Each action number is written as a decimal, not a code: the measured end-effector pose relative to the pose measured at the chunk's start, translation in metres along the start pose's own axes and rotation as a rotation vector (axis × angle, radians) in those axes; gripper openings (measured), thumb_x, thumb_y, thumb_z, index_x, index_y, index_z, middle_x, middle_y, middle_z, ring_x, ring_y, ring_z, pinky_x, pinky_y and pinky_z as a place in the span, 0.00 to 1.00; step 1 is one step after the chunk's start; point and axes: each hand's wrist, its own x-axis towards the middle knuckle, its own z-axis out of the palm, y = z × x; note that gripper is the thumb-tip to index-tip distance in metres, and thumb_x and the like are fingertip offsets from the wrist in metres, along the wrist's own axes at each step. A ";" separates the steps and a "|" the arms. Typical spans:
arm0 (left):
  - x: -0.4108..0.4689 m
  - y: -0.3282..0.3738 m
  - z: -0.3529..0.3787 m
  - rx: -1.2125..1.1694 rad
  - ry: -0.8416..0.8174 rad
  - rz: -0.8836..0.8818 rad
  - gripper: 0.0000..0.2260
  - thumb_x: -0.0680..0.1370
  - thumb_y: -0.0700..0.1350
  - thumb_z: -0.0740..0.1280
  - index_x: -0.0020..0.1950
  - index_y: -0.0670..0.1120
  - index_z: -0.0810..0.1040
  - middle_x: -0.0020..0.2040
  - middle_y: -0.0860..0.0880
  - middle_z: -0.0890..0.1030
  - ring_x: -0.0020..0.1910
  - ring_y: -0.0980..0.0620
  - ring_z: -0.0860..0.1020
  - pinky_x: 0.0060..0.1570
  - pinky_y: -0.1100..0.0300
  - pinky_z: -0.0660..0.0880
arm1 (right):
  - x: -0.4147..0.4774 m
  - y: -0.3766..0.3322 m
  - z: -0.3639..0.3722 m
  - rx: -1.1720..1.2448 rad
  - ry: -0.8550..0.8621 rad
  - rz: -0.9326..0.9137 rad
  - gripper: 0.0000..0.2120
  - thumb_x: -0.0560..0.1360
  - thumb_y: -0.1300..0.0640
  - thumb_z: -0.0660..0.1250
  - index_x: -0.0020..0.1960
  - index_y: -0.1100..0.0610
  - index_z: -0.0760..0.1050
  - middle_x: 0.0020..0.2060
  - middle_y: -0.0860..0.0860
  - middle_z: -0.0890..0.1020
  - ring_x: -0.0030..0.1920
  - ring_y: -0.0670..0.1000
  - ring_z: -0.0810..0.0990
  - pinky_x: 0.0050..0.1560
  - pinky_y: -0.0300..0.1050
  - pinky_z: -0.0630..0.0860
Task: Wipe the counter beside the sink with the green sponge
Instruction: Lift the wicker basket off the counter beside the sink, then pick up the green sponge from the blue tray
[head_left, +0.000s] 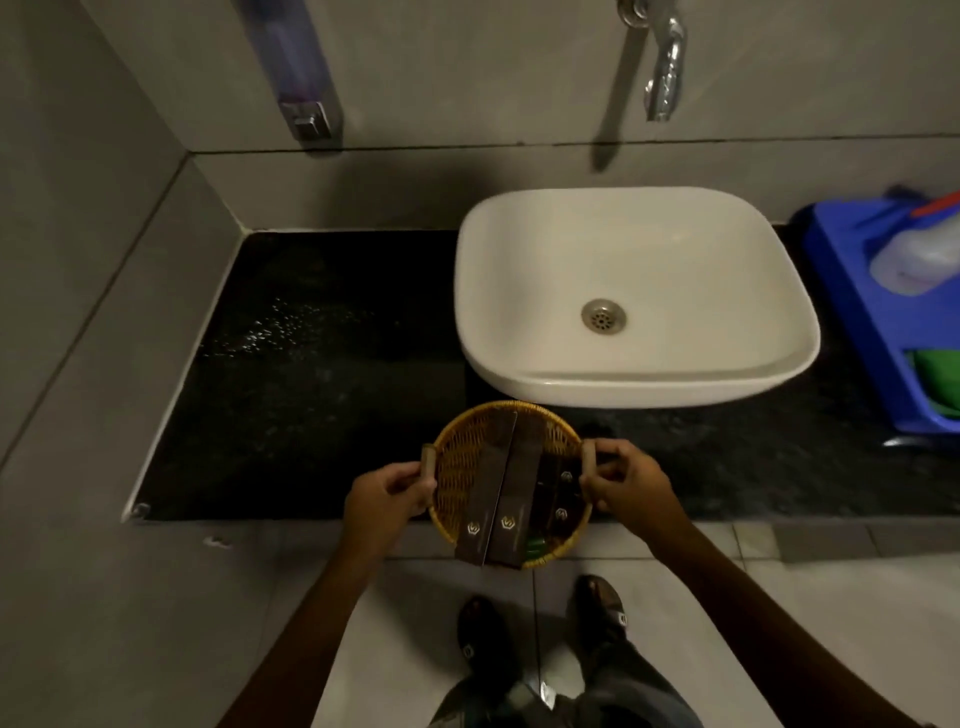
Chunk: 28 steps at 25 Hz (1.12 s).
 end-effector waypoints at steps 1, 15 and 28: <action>-0.002 0.002 0.006 0.028 0.002 0.012 0.15 0.75 0.38 0.70 0.61 0.41 0.78 0.53 0.41 0.83 0.48 0.47 0.82 0.47 0.54 0.80 | 0.001 0.002 -0.004 -0.010 0.008 -0.026 0.14 0.73 0.61 0.70 0.58 0.55 0.73 0.41 0.50 0.82 0.37 0.45 0.83 0.29 0.33 0.77; -0.034 0.224 0.289 0.293 -0.060 0.874 0.10 0.76 0.43 0.67 0.56 0.52 0.77 0.47 0.54 0.83 0.44 0.59 0.78 0.46 0.66 0.74 | 0.050 0.030 -0.308 -0.067 0.201 -0.069 0.04 0.73 0.64 0.69 0.47 0.57 0.80 0.35 0.57 0.84 0.30 0.48 0.81 0.32 0.39 0.76; 0.040 0.290 0.618 1.215 -0.535 0.668 0.27 0.78 0.46 0.62 0.75 0.42 0.57 0.74 0.38 0.64 0.74 0.36 0.58 0.71 0.37 0.53 | 0.183 0.133 -0.481 -0.542 0.293 0.357 0.46 0.64 0.41 0.76 0.75 0.49 0.58 0.70 0.54 0.71 0.70 0.58 0.68 0.71 0.58 0.62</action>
